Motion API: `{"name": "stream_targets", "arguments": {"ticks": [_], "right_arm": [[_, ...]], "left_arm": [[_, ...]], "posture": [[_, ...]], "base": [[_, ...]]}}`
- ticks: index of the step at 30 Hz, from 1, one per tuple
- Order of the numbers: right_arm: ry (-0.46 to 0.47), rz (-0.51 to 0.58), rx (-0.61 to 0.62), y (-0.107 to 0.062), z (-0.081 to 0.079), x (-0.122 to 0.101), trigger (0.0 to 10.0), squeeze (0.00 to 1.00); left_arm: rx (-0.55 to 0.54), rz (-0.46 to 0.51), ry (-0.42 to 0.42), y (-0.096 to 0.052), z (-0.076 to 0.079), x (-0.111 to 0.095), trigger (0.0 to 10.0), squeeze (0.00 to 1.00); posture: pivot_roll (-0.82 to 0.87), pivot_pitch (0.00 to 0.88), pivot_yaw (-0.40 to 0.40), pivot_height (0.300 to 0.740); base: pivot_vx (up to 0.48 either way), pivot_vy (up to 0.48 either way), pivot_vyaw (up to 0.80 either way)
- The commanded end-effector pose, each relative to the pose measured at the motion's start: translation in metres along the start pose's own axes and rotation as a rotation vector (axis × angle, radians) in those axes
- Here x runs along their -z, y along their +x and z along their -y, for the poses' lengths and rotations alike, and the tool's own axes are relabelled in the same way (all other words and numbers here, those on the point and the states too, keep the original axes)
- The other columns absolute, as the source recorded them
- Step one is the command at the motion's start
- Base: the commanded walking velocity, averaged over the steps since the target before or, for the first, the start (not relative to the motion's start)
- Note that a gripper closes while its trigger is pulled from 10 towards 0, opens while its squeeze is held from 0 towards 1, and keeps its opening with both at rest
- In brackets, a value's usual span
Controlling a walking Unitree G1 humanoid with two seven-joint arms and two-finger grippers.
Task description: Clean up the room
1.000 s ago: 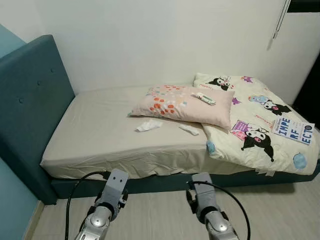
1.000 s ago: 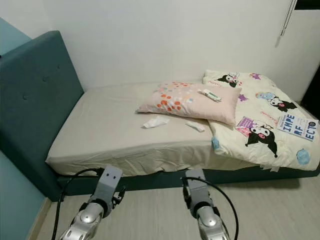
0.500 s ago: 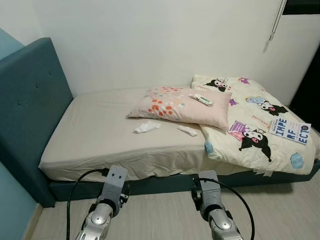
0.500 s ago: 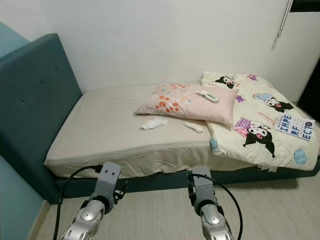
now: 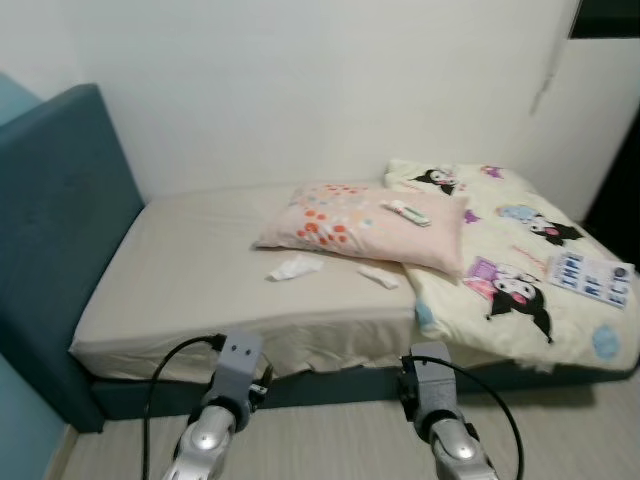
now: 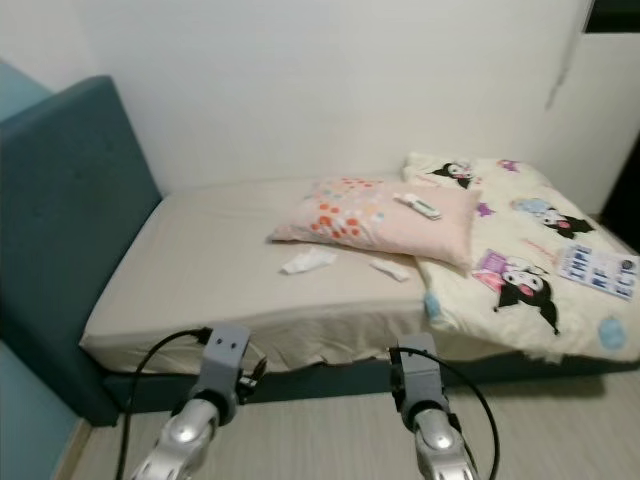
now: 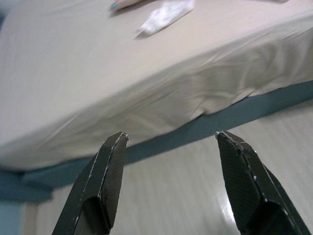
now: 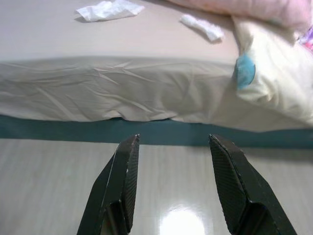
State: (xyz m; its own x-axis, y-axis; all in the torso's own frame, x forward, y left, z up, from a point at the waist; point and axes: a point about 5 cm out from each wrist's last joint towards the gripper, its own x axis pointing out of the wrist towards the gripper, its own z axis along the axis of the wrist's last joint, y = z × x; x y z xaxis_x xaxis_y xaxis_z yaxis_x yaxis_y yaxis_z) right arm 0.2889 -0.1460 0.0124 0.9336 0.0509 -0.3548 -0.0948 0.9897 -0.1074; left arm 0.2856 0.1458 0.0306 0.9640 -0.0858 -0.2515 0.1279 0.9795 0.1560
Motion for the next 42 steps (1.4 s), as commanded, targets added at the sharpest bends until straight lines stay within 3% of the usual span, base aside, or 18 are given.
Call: {"name": "stream_targets", "arguments": {"ticks": [1, 35, 42], "right_arm": [[-0.004, -0.031, 0.035, -0.0031, 0.0135, 0.0078, 10.0, 0.0], [0.022, -0.015, 0.02, -0.0019, 0.0125, 0.004, 10.0, 0.0], [0.024, -0.009, 0.019, -0.0031, 0.0136, 0.0043, 10.0, 0.0]], "left_arm": [[0.027, 0.004, -0.011, 0.0009, 0.0093, -0.002, 10.0, 0.0], [0.011, 0.003, -0.007, -0.0002, 0.0067, -0.0019, 10.0, 0.0], [0.017, 0.002, -0.007, -0.0006, 0.0081, -0.0017, 10.0, 0.0]], "posture": [[-0.02, 0.016, 0.02, 0.74], [-0.02, 0.019, 0.008, 0.74], [-0.02, 0.025, 0.013, 0.74]], "base": [[0.368, 0.0, 0.0], [0.353, 0.0, 0.0], [0.334, 0.0, -0.62]]}}
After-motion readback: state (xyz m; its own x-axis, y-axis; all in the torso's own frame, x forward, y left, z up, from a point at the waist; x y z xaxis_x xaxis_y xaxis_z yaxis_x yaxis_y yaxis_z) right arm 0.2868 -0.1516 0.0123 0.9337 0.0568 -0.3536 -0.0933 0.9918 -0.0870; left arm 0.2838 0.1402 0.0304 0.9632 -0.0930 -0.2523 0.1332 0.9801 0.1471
